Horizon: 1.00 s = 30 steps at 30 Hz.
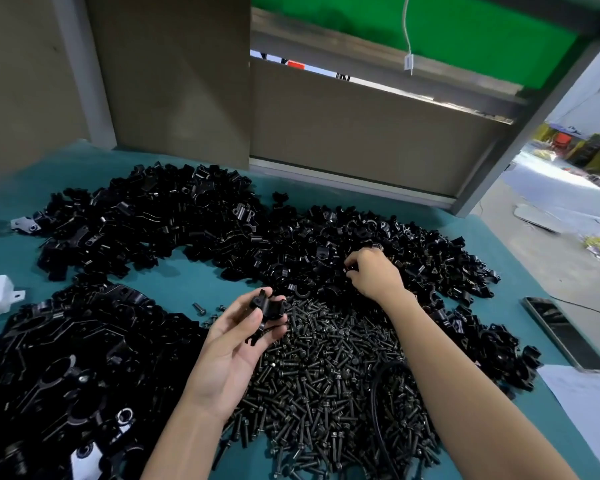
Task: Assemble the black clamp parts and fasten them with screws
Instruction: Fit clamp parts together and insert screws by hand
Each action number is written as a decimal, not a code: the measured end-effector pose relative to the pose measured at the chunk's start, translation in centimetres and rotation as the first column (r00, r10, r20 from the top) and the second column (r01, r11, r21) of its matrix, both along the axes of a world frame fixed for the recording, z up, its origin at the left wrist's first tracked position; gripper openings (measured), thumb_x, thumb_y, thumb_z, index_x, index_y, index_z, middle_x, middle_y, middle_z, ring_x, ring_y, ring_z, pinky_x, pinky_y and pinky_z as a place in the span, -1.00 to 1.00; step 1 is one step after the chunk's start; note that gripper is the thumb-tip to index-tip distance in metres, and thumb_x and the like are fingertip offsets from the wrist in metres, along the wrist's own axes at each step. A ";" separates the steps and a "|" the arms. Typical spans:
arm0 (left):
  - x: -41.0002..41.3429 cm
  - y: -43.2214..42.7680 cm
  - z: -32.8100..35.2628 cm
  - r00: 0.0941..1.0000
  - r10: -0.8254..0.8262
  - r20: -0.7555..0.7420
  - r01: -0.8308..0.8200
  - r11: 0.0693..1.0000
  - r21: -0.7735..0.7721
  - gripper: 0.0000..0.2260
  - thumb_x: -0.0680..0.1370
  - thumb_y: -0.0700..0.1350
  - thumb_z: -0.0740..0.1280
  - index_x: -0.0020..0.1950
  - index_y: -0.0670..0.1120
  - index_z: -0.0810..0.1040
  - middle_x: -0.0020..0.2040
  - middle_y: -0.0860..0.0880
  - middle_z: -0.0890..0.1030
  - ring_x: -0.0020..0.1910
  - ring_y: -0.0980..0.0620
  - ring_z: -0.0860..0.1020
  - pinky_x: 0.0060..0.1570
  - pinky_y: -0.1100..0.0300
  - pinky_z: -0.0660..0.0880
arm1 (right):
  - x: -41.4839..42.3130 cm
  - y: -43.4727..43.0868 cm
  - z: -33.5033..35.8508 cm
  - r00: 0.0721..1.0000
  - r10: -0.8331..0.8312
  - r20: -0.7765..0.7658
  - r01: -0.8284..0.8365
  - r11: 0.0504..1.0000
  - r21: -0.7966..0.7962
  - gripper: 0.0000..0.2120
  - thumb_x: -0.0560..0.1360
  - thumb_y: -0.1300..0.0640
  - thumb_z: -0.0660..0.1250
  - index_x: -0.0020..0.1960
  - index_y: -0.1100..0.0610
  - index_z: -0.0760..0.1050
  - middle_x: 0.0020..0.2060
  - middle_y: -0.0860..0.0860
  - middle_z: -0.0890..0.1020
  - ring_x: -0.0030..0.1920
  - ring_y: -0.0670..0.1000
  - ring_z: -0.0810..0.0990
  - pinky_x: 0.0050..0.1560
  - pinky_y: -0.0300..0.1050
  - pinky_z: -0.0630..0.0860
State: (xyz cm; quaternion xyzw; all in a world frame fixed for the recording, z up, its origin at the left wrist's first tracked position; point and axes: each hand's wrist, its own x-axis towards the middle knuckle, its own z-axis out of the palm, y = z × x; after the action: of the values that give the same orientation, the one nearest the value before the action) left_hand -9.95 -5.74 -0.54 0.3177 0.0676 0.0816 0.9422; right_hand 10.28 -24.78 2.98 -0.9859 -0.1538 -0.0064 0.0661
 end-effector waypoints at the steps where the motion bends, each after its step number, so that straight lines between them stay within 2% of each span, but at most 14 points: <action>1: 0.0 0.0 0.0 1.000 -0.001 -0.001 0.001 1.000 -0.001 -0.76 0.49 -0.26 0.30 0.08 -0.16 0.70 0.09 -0.19 0.67 -0.02 -0.13 0.67 0.00 0.02 0.65 | 0.1 0.0 -0.1 0.999 -0.031 0.018 0.031 1.000 0.002 -0.78 0.60 0.18 0.32 0.23 0.19 0.59 0.18 0.16 0.61 0.26 0.17 0.51 0.07 0.06 0.55; 3: 0.0 0.1 0.0 1.000 -0.002 -0.002 0.002 1.000 0.003 -0.76 0.49 -0.25 0.31 0.07 -0.15 0.71 0.09 -0.18 0.67 -0.02 -0.13 0.67 0.00 0.02 0.65 | 0.3 -0.5 -0.3 0.998 -0.058 -0.002 0.058 0.998 0.033 -0.80 0.63 0.17 0.29 0.15 0.24 0.60 0.00 0.15 0.65 0.05 0.14 0.58 -0.06 -0.01 0.53; 5: 0.0 0.1 0.0 1.000 -0.002 -0.002 0.002 1.000 0.001 -0.76 0.49 -0.25 0.31 0.07 -0.15 0.71 0.08 -0.18 0.68 -0.03 -0.13 0.67 0.00 0.02 0.65 | 0.6 -1.1 -0.3 0.988 -0.102 -0.120 0.129 0.961 0.245 -0.81 0.64 0.16 0.27 0.13 0.24 0.59 -0.17 0.09 0.62 -0.18 0.04 0.54 -0.17 -0.11 0.45; 10: 0.1 0.2 0.0 1.000 0.003 0.007 -0.003 1.000 0.015 -0.76 0.47 -0.23 0.32 0.04 -0.11 0.73 0.07 -0.16 0.68 -0.04 -0.11 0.68 -0.02 0.04 0.65 | 0.6 -2.6 0.5 0.927 -0.010 -0.375 0.274 0.698 0.661 -0.83 0.65 0.18 0.26 -0.07 0.17 0.57 -0.08 0.03 0.60 -0.04 0.00 0.52 0.01 -0.13 0.44; 12: 0.1 0.2 -0.1 1.000 0.005 0.007 -0.005 1.000 0.022 -0.76 0.48 -0.23 0.32 0.05 -0.11 0.73 0.08 -0.17 0.68 -0.04 -0.12 0.68 -0.02 0.04 0.65 | 0.5 -2.8 0.9 0.907 0.049 -0.418 0.342 0.495 0.799 -0.83 0.64 0.25 0.22 -0.07 0.23 0.55 -0.04 0.14 0.61 -0.08 0.08 0.61 -0.04 -0.11 0.57; 15: 0.1 0.2 -0.1 1.000 0.006 0.008 -0.006 1.000 0.024 -0.76 0.48 -0.23 0.31 0.05 -0.12 0.73 0.10 -0.19 0.68 -0.03 -0.12 0.68 -0.02 0.04 0.65 | 0.5 -3.4 1.6 0.858 0.126 -0.497 0.501 -0.003 0.865 -0.85 0.61 0.31 0.14 0.02 0.28 0.49 -0.18 0.18 0.53 -0.30 0.10 0.63 -0.29 -0.10 0.62; 16: 0.1 0.2 -0.2 1.000 0.006 0.008 -0.006 1.000 0.022 -0.76 0.49 -0.23 0.31 0.05 -0.12 0.73 0.10 -0.19 0.67 -0.03 -0.12 0.68 -0.02 0.04 0.65 | 0.6 -3.8 1.7 0.848 0.137 -0.512 0.527 -0.119 0.841 -0.81 0.59 0.32 0.12 0.08 0.29 0.49 -0.21 0.16 0.51 -0.34 0.07 0.59 -0.35 -0.13 0.59; 18: 0.2 0.2 -0.3 1.000 0.006 0.006 -0.006 1.000 0.020 -0.75 0.49 -0.24 0.30 0.06 -0.14 0.73 0.11 -0.20 0.67 -0.02 -0.13 0.68 -0.02 0.03 0.65 | 0.8 -4.8 1.6 0.835 0.130 -0.534 0.550 -0.203 0.810 -0.74 0.58 0.26 0.11 0.16 0.29 0.51 -0.28 0.10 0.50 -0.40 -0.02 0.49 -0.45 -0.22 0.45; 20: 0.3 0.3 -0.4 1.000 0.004 0.006 -0.004 1.000 0.026 -0.75 0.48 -0.23 0.31 0.06 -0.13 0.73 0.12 -0.20 0.67 -0.01 -0.13 0.68 -0.02 0.03 0.65 | 1.0 -5.5 1.6 0.835 0.032 -0.549 0.549 -0.098 0.830 -0.77 0.60 0.13 0.22 0.09 0.25 0.55 -0.33 0.01 0.45 -0.43 -0.07 0.38 -0.46 -0.24 0.32; 22: 0.3 0.3 -0.5 1.000 0.001 0.004 -0.001 1.000 0.031 -0.75 0.48 -0.22 0.31 0.06 -0.12 0.73 0.12 -0.20 0.67 0.00 -0.13 0.68 -0.01 0.03 0.65 | 1.1 -5.6 1.3 0.850 -0.176 -0.496 0.522 0.159 0.838 -0.85 0.53 0.07 0.40 -0.06 0.16 0.61 -0.32 -0.04 0.49 -0.36 -0.08 0.41 -0.35 -0.18 0.38; 24: 0.3 0.3 -0.5 1.000 0.003 0.001 -0.003 0.999 0.034 -0.75 0.48 -0.22 0.31 0.06 -0.12 0.73 0.11 -0.19 0.68 0.00 -0.13 0.68 -0.01 0.03 0.65 | 1.4 -5.4 1.2 0.860 -0.373 -0.348 0.486 0.393 0.780 -0.94 0.46 0.10 0.50 -0.17 0.05 0.65 -0.25 -0.03 0.64 -0.21 -0.03 0.54 -0.15 0.01 0.52; 26: 0.4 0.3 -0.6 1.000 0.004 -0.001 -0.004 0.999 0.039 -0.75 0.48 -0.23 0.30 0.05 -0.12 0.73 0.11 -0.18 0.68 -0.01 -0.13 0.68 -0.01 0.03 0.65 | 1.8 -5.0 0.9 0.889 -0.403 -0.218 0.424 0.542 0.725 -0.91 0.45 0.07 0.52 -0.05 0.02 0.68 -0.30 0.03 0.66 -0.28 0.00 0.57 -0.18 0.03 0.60; 28: 0.4 0.3 -0.6 1.000 0.002 -0.003 -0.002 0.999 0.041 -0.75 0.49 -0.23 0.30 0.06 -0.12 0.73 0.12 -0.18 0.68 0.00 -0.13 0.68 -0.01 0.03 0.65 | 2.2 -4.3 0.7 0.917 -0.370 -0.150 0.383 0.706 0.596 -0.72 0.46 0.01 0.50 0.15 0.01 0.62 -0.36 -0.01 0.61 -0.38 0.01 0.54 -0.36 -0.13 0.47; 30: 0.4 0.3 -0.5 1.000 0.000 -0.007 0.001 0.999 0.042 -0.75 0.47 -0.23 0.32 0.06 -0.12 0.73 0.12 -0.18 0.68 0.00 -0.13 0.68 -0.01 0.03 0.65 | 2.5 -3.6 0.5 0.928 -0.354 -0.116 0.368 0.820 0.440 -0.61 0.48 -0.04 0.48 0.28 0.01 0.55 -0.24 0.02 0.63 -0.28 0.04 0.59 -0.32 -0.16 0.41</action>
State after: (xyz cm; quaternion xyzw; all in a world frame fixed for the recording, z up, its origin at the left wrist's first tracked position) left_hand -9.57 -5.40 -1.09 0.3377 0.0692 0.0815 0.9352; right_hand 12.80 -28.41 3.48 -0.9540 0.0422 -0.0401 0.2942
